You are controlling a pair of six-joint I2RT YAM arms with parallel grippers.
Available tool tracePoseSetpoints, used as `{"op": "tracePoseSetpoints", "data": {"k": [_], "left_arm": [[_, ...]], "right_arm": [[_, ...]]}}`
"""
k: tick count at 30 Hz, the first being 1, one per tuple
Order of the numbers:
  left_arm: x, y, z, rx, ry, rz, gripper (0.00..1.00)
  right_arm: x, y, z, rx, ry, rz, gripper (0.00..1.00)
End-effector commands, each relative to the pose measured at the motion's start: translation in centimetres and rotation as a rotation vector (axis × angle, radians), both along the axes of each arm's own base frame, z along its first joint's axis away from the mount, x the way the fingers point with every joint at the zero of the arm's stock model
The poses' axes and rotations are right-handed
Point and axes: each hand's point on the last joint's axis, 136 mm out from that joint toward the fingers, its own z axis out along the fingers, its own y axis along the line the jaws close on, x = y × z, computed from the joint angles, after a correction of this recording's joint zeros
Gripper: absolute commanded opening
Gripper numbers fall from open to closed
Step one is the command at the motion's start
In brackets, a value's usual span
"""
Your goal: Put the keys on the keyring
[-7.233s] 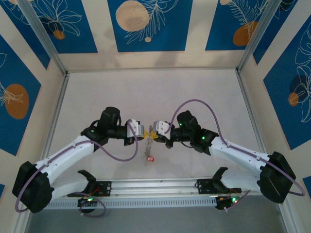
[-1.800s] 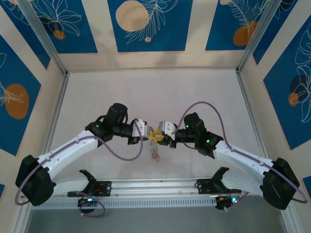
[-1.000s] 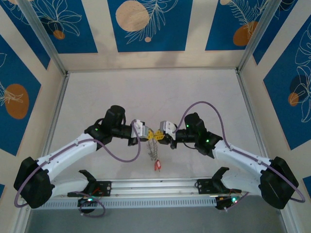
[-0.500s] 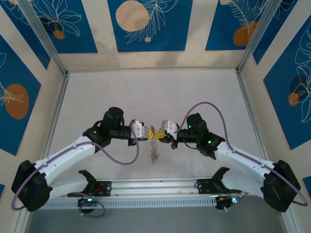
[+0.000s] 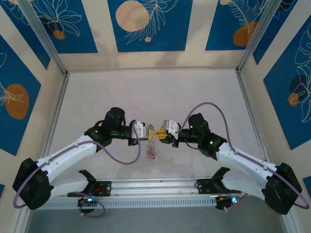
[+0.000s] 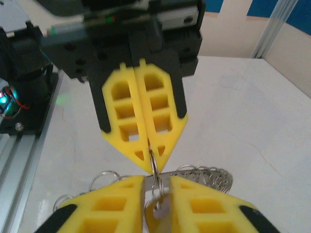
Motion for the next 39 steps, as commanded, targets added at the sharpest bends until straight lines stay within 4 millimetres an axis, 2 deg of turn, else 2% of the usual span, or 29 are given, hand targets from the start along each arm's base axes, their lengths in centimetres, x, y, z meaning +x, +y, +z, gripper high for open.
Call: {"op": "tracePoseSetpoints", "data": {"k": [1, 7, 15, 18, 21, 25, 35, 39], "left_arm": [[-0.1, -0.1, 0.5, -0.021, -0.003, -0.017, 0.00], [-0.6, -0.3, 1.2, -0.036, -0.006, -0.049, 0.00], [-1.6, -0.7, 2.4, -0.078, 0.002, -0.114, 0.00], [-1.8, -0.8, 2.8, -0.089, 0.000, -0.128, 0.00], [-1.9, -0.8, 3.2, -0.102, -0.005, -0.134, 0.00], [-1.9, -1.0, 3.4, -0.121, -0.001, -0.133, 0.00], [-1.7, -1.3, 4.0, -0.162, -0.004, -0.129, 0.00], [-1.7, -1.2, 4.1, -0.164, -0.007, -0.129, 0.00]], "right_arm": [[-0.4, -0.1, 0.4, 0.023, -0.028, 0.025, 0.32], [-1.0, 0.2, 0.6, 0.013, -0.014, 0.073, 0.37], [-0.2, 0.9, 0.0, -0.008, -0.003, 0.067, 0.36], [-0.1, 1.1, -0.1, -0.012, 0.004, 0.072, 0.32], [-0.1, 1.2, 0.0, -0.007, 0.008, 0.077, 0.21], [-0.5, 1.3, 0.2, 0.013, 0.019, 0.097, 0.16], [-1.3, 2.0, -0.4, 0.015, 0.064, 0.147, 0.19], [-1.2, 2.1, -0.4, 0.015, 0.069, 0.145, 0.04]]}}
